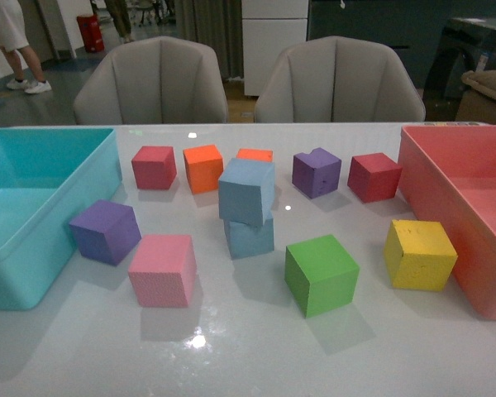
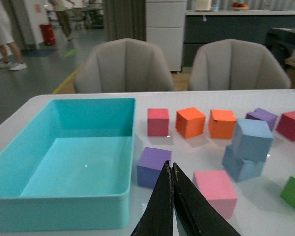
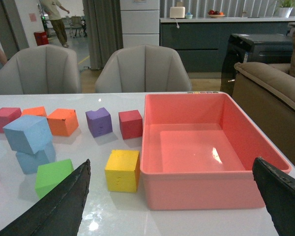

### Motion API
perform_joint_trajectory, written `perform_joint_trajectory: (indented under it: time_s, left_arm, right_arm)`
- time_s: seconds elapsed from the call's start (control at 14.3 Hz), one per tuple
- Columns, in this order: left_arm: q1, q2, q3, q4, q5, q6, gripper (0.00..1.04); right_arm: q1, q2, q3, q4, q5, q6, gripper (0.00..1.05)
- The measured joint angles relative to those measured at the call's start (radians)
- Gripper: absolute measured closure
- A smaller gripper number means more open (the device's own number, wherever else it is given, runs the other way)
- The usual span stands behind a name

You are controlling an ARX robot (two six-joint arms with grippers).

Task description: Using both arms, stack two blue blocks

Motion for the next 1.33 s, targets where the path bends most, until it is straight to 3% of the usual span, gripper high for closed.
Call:
perform_joint_trajectory:
  time_s: [0.07,1.05,1.19,1.33]
  left_arm:
    - [0.067,-0.050,-0.016,-0.027,0.027,0.000,1.03]
    - [0.058,-0.323,-0.066,-0.233,0.043,0.001,1.03]
    - [0.058,-0.476,-0.065,-0.419,0.043,0.000,1.03]
    - [0.059,-0.485,-0.065,-0.414,0.041,0.001,1.03]
  right_arm:
    - [0.000,0.000,0.000,0.000,0.000,0.000,0.06]
    - [0.000,0.000,0.000,0.000,0.000,0.000,0.06]
    - [0.000,0.000,0.000,0.000,0.000,0.000,0.06]
    - [0.000,0.000,0.000,0.000,0.000,0.000,0.06]
